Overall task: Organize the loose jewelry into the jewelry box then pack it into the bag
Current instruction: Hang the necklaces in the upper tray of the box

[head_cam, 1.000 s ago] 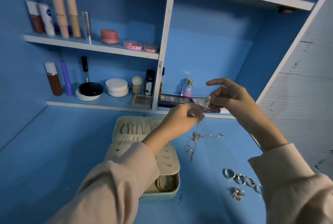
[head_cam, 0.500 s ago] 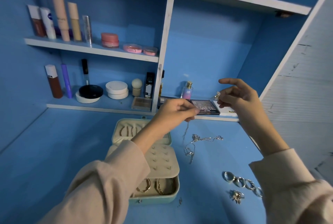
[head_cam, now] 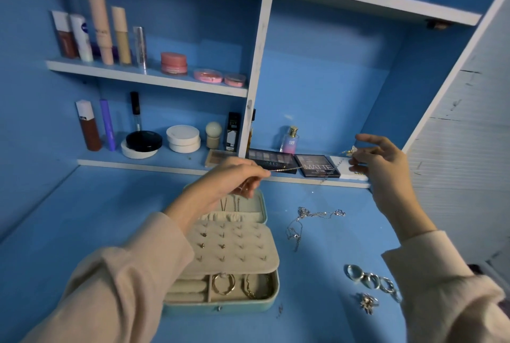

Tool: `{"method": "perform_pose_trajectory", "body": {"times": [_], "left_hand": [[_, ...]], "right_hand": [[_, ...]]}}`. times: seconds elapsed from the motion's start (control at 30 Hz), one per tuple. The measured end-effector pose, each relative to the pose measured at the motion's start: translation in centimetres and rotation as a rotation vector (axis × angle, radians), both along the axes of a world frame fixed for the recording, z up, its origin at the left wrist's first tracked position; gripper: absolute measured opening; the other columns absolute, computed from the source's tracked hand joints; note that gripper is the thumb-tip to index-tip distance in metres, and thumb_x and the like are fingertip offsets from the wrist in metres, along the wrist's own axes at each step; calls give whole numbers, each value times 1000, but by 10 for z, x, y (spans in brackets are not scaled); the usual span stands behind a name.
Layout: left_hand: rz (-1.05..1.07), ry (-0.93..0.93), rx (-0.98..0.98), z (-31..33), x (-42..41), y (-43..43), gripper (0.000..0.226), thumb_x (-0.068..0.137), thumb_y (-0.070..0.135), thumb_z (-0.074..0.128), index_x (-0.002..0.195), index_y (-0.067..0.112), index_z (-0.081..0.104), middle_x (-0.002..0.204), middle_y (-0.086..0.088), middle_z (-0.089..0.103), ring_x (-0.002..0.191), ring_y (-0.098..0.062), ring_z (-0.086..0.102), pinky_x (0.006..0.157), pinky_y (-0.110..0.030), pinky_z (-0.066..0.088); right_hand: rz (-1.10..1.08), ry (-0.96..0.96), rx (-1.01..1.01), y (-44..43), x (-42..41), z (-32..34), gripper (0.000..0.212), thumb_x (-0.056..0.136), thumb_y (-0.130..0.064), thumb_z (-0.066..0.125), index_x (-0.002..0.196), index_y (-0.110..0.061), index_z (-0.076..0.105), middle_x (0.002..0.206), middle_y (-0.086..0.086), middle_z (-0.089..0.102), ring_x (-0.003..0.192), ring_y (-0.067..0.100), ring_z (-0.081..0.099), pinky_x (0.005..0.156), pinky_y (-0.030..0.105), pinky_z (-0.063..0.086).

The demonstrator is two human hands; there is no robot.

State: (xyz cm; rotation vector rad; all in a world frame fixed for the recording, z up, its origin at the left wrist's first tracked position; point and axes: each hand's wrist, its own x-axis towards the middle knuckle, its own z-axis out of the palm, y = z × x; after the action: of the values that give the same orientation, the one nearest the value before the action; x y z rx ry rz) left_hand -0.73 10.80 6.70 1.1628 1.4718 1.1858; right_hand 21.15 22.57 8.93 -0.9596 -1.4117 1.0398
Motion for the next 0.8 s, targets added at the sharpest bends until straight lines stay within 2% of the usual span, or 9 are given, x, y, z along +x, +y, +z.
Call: {"method": "perform_pose_trajectory", "body": {"times": [0.1,0.17,0.27,0.4,0.53,0.67,0.8], "left_hand": [[65,-29,-4,-2,-14,-5,26,88,16,62,64,13,55,55,3,53,54,-11,50,67,-27,49],[117,-74,7,-3,-23,-8,23,88,17,62,66,11,58,58,2,57,60,-12,54,77,-32,50],[176,-224,33,-3,-33,-12,10,87,20,63,82,10,65,73,-2,66,78,-17,62,89,-36,50],[241,-340,114,3,-44,-12,17,88,22,62,97,8,65,88,-5,71,89,-17,68,84,-31,54],[272,-220,218,21,-41,-3,13,91,24,60,89,11,63,80,-2,72,79,-14,70,76,-27,55],[299,-43,242,41,-27,11,16,92,22,60,80,12,58,65,-1,62,55,-9,62,63,-24,53],[306,104,229,47,-17,21,17,91,22,62,76,14,58,63,0,57,52,-10,54,56,-22,49]], "right_hand": [[-33,-10,-70,7,2,-13,31,86,13,42,104,-7,59,73,10,53,60,20,53,52,15,50],[-60,-32,-110,11,3,-22,29,87,11,43,104,-6,59,73,10,54,61,20,52,52,15,51],[-101,-60,-160,16,2,-34,27,87,10,45,103,-6,60,70,10,53,61,19,52,50,15,50],[-38,-172,-198,10,-9,-46,23,87,10,48,100,-4,60,70,10,54,57,18,52,50,19,49],[99,-289,-189,-11,-29,-50,24,82,12,51,96,-4,63,66,10,58,59,20,53,59,29,47],[239,-356,-191,-35,-57,-53,24,80,9,57,91,-11,65,65,4,62,60,14,54,57,26,44],[248,-402,-151,-49,-84,-63,19,80,2,62,86,-16,63,69,5,66,61,12,54,54,23,38]]}}
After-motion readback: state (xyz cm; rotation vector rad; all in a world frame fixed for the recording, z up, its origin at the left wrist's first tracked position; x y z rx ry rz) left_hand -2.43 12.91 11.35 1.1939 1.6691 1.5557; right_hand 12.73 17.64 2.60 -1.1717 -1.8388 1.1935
